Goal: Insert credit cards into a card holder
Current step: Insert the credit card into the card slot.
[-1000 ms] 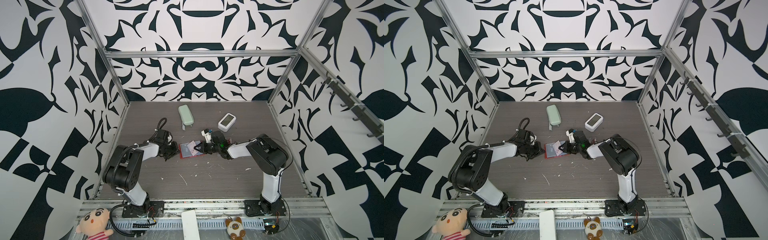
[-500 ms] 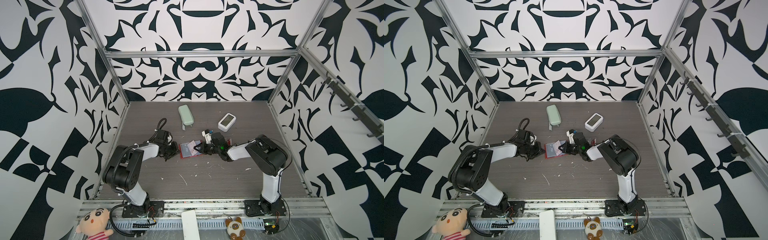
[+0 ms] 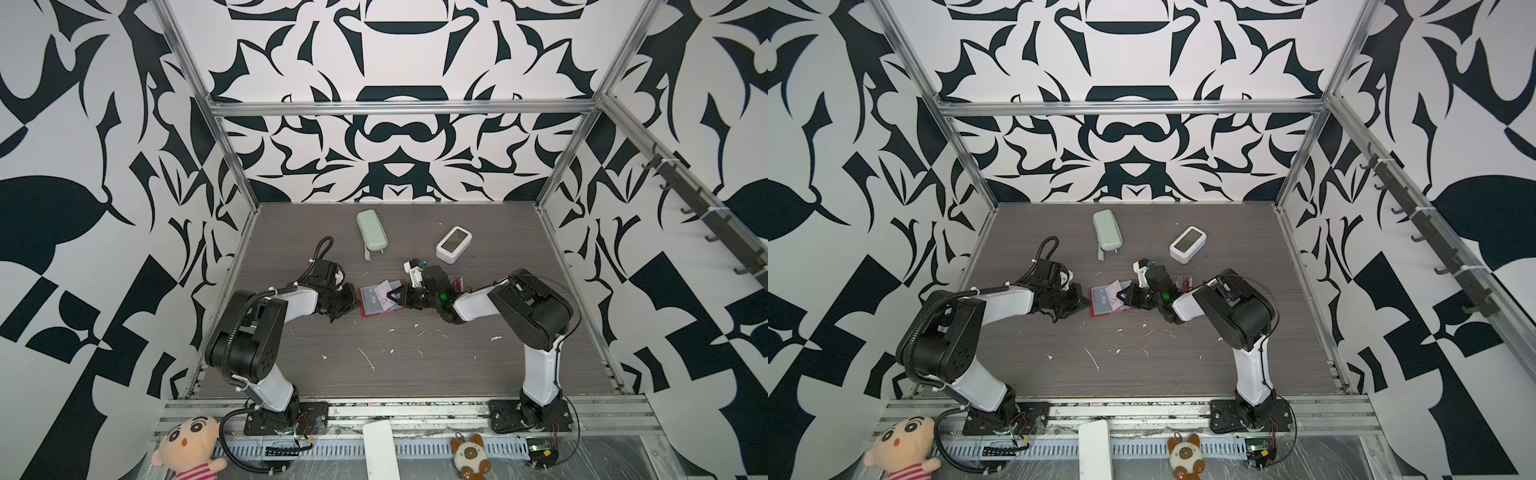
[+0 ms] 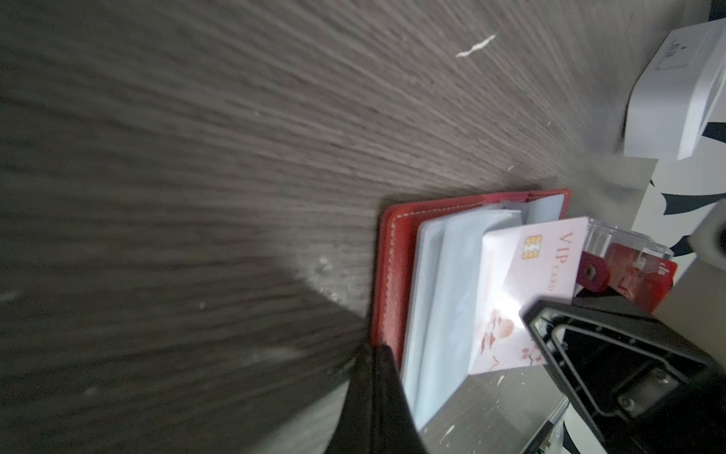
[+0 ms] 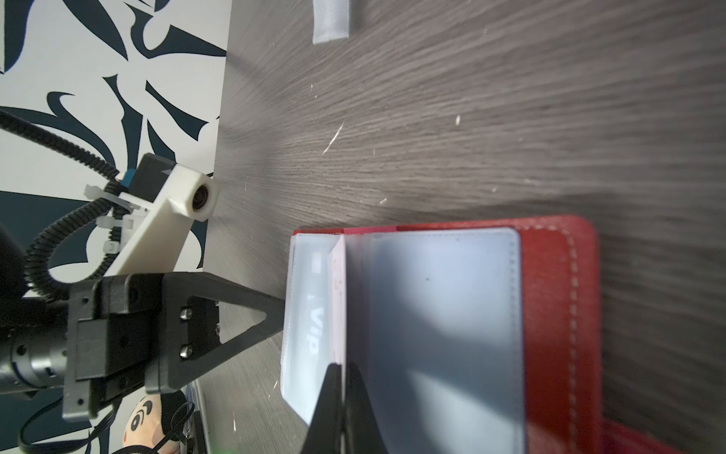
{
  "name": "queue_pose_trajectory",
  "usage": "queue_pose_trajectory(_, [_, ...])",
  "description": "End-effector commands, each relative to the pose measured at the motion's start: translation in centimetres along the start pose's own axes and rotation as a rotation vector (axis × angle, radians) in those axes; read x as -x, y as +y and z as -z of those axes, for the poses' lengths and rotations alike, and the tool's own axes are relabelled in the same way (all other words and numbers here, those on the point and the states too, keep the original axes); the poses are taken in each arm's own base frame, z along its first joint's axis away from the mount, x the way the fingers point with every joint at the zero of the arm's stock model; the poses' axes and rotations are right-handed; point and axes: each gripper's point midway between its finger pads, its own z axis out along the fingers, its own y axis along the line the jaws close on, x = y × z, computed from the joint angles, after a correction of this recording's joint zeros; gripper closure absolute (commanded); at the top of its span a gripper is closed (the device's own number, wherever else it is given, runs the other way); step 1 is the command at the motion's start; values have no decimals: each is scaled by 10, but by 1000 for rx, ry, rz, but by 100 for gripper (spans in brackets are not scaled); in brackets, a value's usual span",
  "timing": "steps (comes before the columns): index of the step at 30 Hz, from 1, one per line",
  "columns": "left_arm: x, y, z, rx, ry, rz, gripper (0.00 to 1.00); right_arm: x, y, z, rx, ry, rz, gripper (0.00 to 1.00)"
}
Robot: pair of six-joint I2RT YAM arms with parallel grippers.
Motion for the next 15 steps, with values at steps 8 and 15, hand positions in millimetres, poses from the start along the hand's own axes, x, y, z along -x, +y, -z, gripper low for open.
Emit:
queue_pose_trajectory(8, [-22,26,-7,72,70,49,100,2,-4,-8,-15,-12,1,100])
queue_pose_trajectory(15, [-21,26,-7,72,68,49,100,0,-7,-8,-27,-13,-3,100])
